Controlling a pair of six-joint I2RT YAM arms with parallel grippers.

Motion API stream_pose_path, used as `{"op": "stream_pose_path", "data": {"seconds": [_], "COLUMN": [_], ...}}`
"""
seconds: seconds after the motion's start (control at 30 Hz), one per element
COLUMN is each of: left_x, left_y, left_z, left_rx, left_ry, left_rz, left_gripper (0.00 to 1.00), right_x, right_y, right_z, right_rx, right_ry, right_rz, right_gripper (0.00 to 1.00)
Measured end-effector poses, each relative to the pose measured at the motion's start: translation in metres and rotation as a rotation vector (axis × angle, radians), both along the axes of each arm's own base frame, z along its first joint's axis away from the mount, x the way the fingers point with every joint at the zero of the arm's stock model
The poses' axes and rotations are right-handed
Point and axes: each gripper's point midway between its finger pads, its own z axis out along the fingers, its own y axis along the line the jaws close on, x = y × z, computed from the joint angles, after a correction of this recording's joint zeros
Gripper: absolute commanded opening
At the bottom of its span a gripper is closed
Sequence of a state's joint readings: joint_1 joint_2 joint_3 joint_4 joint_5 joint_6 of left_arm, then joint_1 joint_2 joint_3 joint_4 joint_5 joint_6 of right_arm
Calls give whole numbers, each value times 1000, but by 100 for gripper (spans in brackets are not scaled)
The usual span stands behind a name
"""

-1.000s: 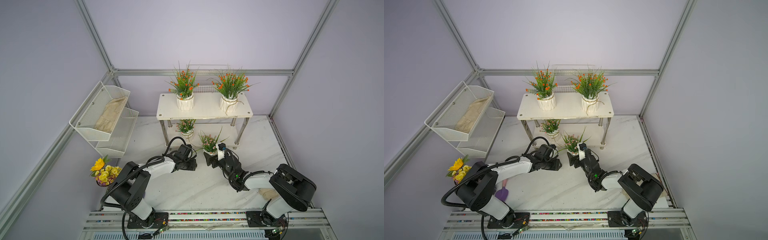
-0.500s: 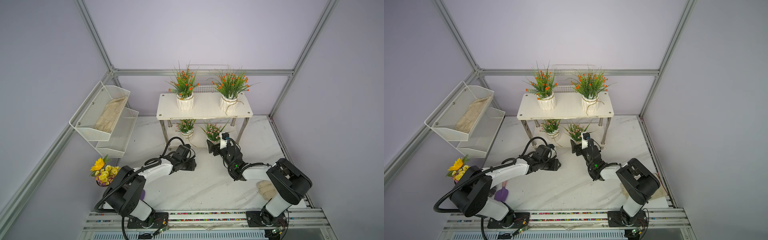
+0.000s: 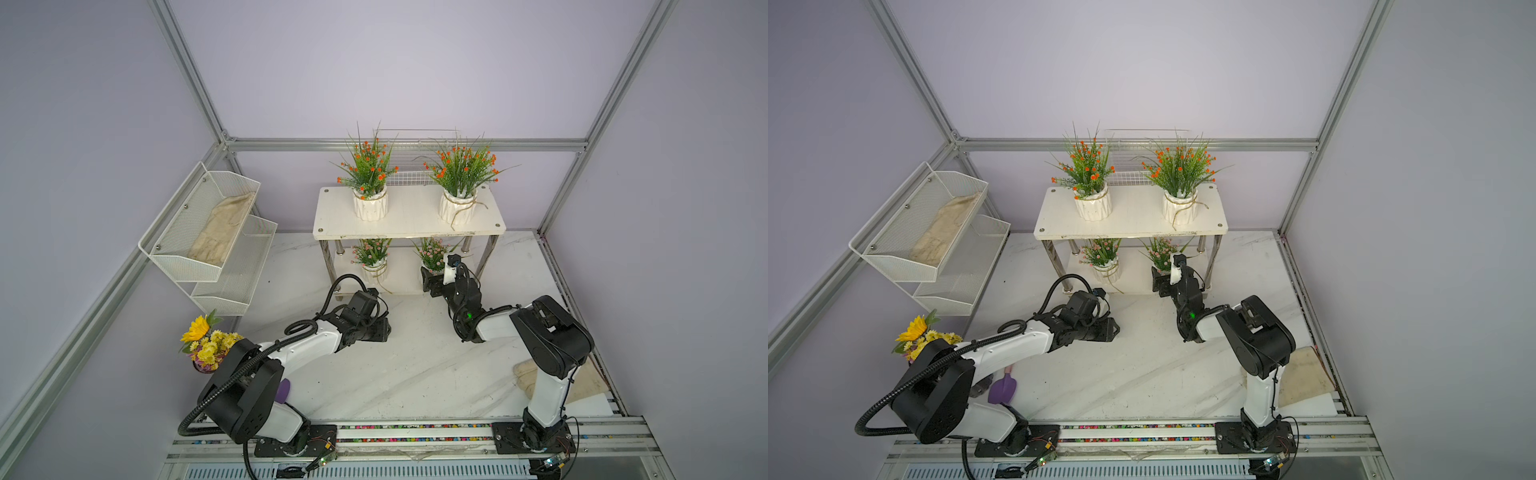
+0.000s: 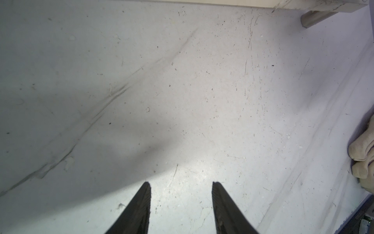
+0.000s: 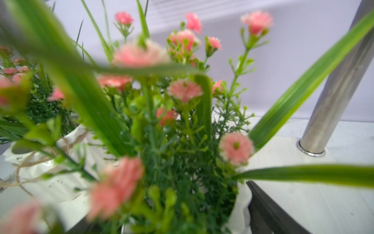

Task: Place the baby's breath potted plants on the rack by color
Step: Place the baby's breath potted plant on the rack.

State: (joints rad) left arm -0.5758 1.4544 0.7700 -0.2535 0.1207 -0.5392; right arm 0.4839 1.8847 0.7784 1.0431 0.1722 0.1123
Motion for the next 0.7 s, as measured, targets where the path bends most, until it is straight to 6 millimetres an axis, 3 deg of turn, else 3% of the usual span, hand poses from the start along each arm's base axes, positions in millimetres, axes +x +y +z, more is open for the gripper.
{"op": "stream_pose_path", "data": {"seconds": [0.5,0.7], "left_x": [-3,-2], "left_y": [5,5], "left_z": [-6,8], "left_rx": [19,-2], "left_ry": [9,-30], "left_rz": [8,12], "left_gripper": [49,53], "right_x": [17,15], "right_y": [-10,-10], "right_z": [-3,-4], "right_rx": [20,23], "right_ry": [-43,-48], "right_rz": [-22,-13], "right_gripper": [76,88]}}
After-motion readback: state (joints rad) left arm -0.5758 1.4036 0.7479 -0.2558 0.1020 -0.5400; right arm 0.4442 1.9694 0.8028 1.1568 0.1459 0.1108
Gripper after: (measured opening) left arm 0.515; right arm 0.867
